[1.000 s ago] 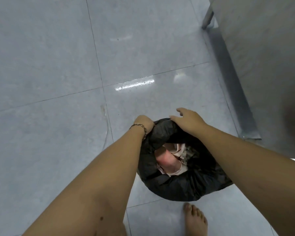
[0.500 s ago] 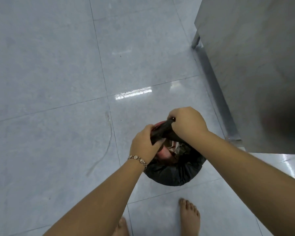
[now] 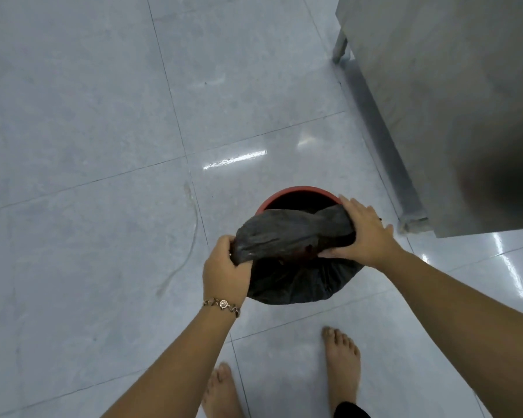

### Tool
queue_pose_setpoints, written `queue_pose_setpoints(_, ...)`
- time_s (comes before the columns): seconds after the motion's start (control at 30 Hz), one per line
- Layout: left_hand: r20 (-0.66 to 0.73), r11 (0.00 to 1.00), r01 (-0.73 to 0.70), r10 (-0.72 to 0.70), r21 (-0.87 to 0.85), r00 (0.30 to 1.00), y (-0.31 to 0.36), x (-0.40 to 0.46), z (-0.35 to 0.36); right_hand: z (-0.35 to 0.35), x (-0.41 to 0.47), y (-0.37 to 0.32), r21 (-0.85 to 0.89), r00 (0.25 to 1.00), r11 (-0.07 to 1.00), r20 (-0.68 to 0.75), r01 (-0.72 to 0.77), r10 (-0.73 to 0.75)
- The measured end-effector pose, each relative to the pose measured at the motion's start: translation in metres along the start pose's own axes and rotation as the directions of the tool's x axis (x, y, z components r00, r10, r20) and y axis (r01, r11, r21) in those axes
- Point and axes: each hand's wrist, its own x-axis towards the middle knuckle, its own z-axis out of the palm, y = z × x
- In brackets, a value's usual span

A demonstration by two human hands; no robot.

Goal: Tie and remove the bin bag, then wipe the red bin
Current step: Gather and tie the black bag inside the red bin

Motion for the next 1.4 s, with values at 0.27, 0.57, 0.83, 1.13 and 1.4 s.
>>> queue_pose_setpoints(0.27, 0.512, 0.777, 0.303, -0.603, 0.552, 0.613, -0.038, -0.025, -0.007, -0.014, -0.018, -0.002, 0.041, 0.977, 0.996, -0.195, -0.080, 0.086)
queue_pose_setpoints(0.57, 0.516, 0.818, 0.554, -0.409, -0.159, 0.752, 0.040, -0.031, -0.042, -0.058, -0.078, -0.044, 0.237, 0.977, 0.969, -0.185, -0.063, 0.108)
queue_pose_setpoints(0.83, 0.431, 0.975, -0.210, 0.160, 0.071, 0.888, 0.120, -0.020, 0.019, -0.052, -0.065, -0.100, 0.292, 0.986, 0.947, -0.132, 0.134, -0.098)
queue_pose_setpoints(1.13, 0.463, 0.837, -0.430, 0.249, 0.339, 0.850, 0.119, -0.012, 0.034, 0.003, -0.131, -0.011, 0.576, 0.988, 0.807, 0.002, -0.130, 0.158)
queue_pose_setpoints(1.4, 0.400, 0.947, -0.277, 0.192, 0.165, 0.896, 0.124, -0.013, 0.035, 0.140, -0.144, -0.023, 0.274, 0.779, 0.738, 0.351, -0.617, 0.520)
